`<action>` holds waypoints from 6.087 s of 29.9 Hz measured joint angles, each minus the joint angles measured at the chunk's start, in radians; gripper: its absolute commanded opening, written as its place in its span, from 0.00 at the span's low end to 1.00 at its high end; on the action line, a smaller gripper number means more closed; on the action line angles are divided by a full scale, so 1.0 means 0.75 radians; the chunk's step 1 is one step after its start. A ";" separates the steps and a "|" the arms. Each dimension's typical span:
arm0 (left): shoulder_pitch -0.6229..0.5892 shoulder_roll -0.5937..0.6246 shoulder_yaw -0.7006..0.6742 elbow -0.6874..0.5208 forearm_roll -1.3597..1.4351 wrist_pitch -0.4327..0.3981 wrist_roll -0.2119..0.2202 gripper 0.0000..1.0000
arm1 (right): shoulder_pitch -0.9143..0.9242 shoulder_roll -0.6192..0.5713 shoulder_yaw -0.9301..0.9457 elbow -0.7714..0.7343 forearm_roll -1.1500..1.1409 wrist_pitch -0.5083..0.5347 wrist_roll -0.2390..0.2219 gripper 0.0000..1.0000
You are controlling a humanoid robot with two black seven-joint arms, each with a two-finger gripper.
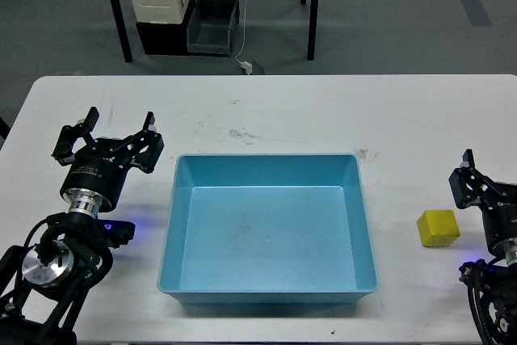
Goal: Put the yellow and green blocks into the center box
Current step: 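Move the right gripper over the yellow cube beside the box, then lower the right gripper and grasp the yellow cube, then lift the yellow cube and lower it into the blue box, then open the right gripper and withdraw it from the box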
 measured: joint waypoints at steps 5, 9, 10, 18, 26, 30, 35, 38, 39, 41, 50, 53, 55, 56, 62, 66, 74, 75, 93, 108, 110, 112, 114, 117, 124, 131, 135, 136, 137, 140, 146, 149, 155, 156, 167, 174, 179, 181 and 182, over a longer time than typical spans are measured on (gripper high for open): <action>0.000 0.003 0.003 0.000 0.000 -0.008 -0.011 1.00 | 0.008 -0.016 -0.004 -0.037 -0.204 0.008 0.003 1.00; -0.002 0.007 0.003 0.000 0.000 -0.009 -0.012 1.00 | 0.056 -0.119 0.004 -0.090 -0.698 -0.001 0.008 1.00; -0.002 0.008 0.003 0.000 0.000 -0.009 -0.012 1.00 | 0.084 -0.146 0.007 -0.102 -0.824 -0.013 0.010 1.00; -0.001 0.009 0.003 0.012 0.000 -0.010 -0.012 1.00 | 0.402 -0.450 -0.029 -0.127 -1.845 -0.222 0.027 1.00; 0.002 0.007 0.003 0.019 0.001 -0.011 -0.012 1.00 | 0.744 -1.073 -0.668 -0.130 -2.523 -0.207 0.383 1.00; 0.002 0.005 0.003 0.036 0.001 -0.011 -0.012 1.00 | 1.018 -1.301 -1.100 -0.117 -2.601 -0.201 0.409 1.00; 0.002 0.004 0.005 0.041 0.000 -0.009 -0.012 1.00 | 1.462 -1.370 -1.560 -0.104 -2.856 -0.077 0.411 1.00; 0.002 0.003 0.004 0.041 0.000 -0.009 -0.012 1.00 | 1.660 -1.342 -1.763 -0.102 -2.961 0.020 0.410 1.00; 0.002 0.003 0.003 0.041 -0.001 -0.009 -0.012 1.00 | 1.707 -1.321 -1.816 -0.102 -2.992 0.041 0.411 1.00; 0.002 0.003 0.003 0.041 -0.002 -0.009 -0.012 1.00 | 1.798 -1.259 -1.936 -0.098 -3.078 0.074 0.411 1.00; 0.002 0.003 0.001 0.042 -0.004 -0.009 -0.015 1.00 | 2.051 -1.117 -2.380 -0.047 -3.290 0.092 0.410 1.00; 0.002 0.000 0.001 0.042 -0.004 -0.007 -0.015 1.00 | 2.082 -1.068 -2.468 -0.043 -3.297 0.091 0.410 1.00; 0.003 -0.002 0.001 0.042 -0.004 -0.007 -0.015 1.00 | 2.087 -1.040 -2.505 -0.046 -3.298 0.091 0.410 1.00; 0.004 -0.003 0.001 0.042 -0.004 -0.007 -0.015 1.00 | 2.087 -1.029 -2.518 -0.049 -3.299 0.091 0.410 1.00; 0.004 -0.003 0.001 0.042 -0.004 -0.007 -0.015 1.00 | 2.090 -0.993 -2.565 -0.059 -3.299 0.150 0.410 0.99; 0.004 -0.003 0.001 0.042 -0.004 -0.006 -0.025 1.00 | 2.084 -0.972 -2.576 -0.071 -3.299 0.179 0.410 0.99; 0.004 -0.003 0.002 0.042 -0.004 -0.003 -0.047 1.00 | 2.078 -0.895 -2.635 -0.127 -3.299 0.182 0.410 0.93; 0.004 -0.003 0.001 0.042 -0.004 -0.003 -0.047 1.00 | 2.078 -0.891 -2.637 -0.130 -3.299 0.182 0.410 0.91; 0.004 -0.003 0.001 0.054 -0.006 -0.003 -0.049 1.00 | 2.071 -0.865 -2.730 -0.217 -3.299 0.175 0.410 0.70; 0.004 -0.003 -0.007 0.056 -0.006 -0.003 -0.049 1.00 | 2.046 -0.858 -2.706 -0.281 -3.299 0.099 0.410 0.00; 0.004 -0.003 -0.011 0.056 -0.006 -0.003 -0.049 1.00 | 2.048 -0.857 -2.683 -0.278 -3.298 0.095 0.410 0.00; 0.004 -0.003 -0.015 0.056 -0.006 -0.003 -0.049 1.00 | 2.057 -0.863 -2.614 -0.277 -3.299 0.093 0.410 0.00; 0.002 -0.002 -0.015 0.056 -0.006 -0.003 -0.049 1.00 | 2.064 -0.871 -2.497 -0.272 -3.299 0.092 0.410 0.00; -0.002 0.002 -0.018 0.056 -0.006 -0.003 -0.048 1.00 | 2.089 -0.888 -2.316 -0.241 -3.298 0.094 0.410 0.00; -0.007 0.023 -0.077 0.054 -0.006 0.000 -0.045 1.00 | 2.240 -0.903 -2.141 -0.013 -3.234 0.118 0.410 0.00; -0.066 0.203 -0.098 0.053 0.016 -0.008 -0.034 1.00 | 2.292 -0.766 -2.185 0.086 -3.108 0.265 0.410 0.03; -0.114 0.387 -0.087 0.053 0.021 -0.017 -0.027 1.00 | 2.266 -0.649 -2.286 0.035 -3.107 0.287 0.410 0.18; -0.126 0.431 -0.086 0.054 0.022 -0.019 -0.028 1.00 | 2.254 -0.620 -2.311 0.007 -3.108 0.287 0.410 0.30; -0.134 0.468 -0.085 0.054 0.022 -0.020 -0.031 1.00 | 2.237 -0.595 -2.328 -0.025 -3.108 0.288 0.410 0.46; -0.144 0.568 -0.083 0.059 0.043 -0.022 -0.037 1.00 | 2.175 -0.525 -2.349 -0.104 -3.107 0.288 0.410 0.85; -0.153 0.777 -0.095 0.085 0.408 -0.049 -0.053 1.00 | 2.124 -0.463 -2.358 -0.156 -3.105 0.288 0.410 0.98; -0.163 0.853 -0.105 0.088 0.757 -0.039 -0.107 1.00 | 2.108 -0.465 -2.354 -0.184 -3.092 0.283 0.410 0.98; -0.192 0.904 -0.153 0.090 1.268 0.012 -0.317 1.00 | 2.007 -0.502 -2.158 -0.227 -3.079 0.263 0.410 0.98; -0.193 0.914 -0.162 0.091 1.290 0.007 -0.379 1.00 | 1.967 -0.514 -2.077 -0.228 -3.078 0.257 0.410 0.98; -0.185 1.289 -0.161 0.082 2.190 -0.223 -0.480 1.00 | 1.181 -0.540 -0.946 0.051 -3.071 0.105 0.410 1.00; -0.182 1.602 0.027 -0.042 2.503 -0.249 -0.480 1.00 | 0.645 -0.488 -0.454 0.222 -2.990 0.080 0.410 1.00; -0.194 1.778 0.240 -0.163 2.592 -0.238 -0.480 1.00 | 0.391 -0.419 -0.184 0.239 -2.781 0.038 0.410 1.00; -0.195 1.775 0.292 -0.190 2.705 -0.238 -0.480 1.00 | 0.302 -0.385 -0.083 0.240 -2.710 0.019 0.410 1.00; -0.195 1.757 0.315 -0.196 2.775 -0.238 -0.480 1.00 | 0.255 -0.369 -0.035 0.240 -2.670 0.001 0.410 1.00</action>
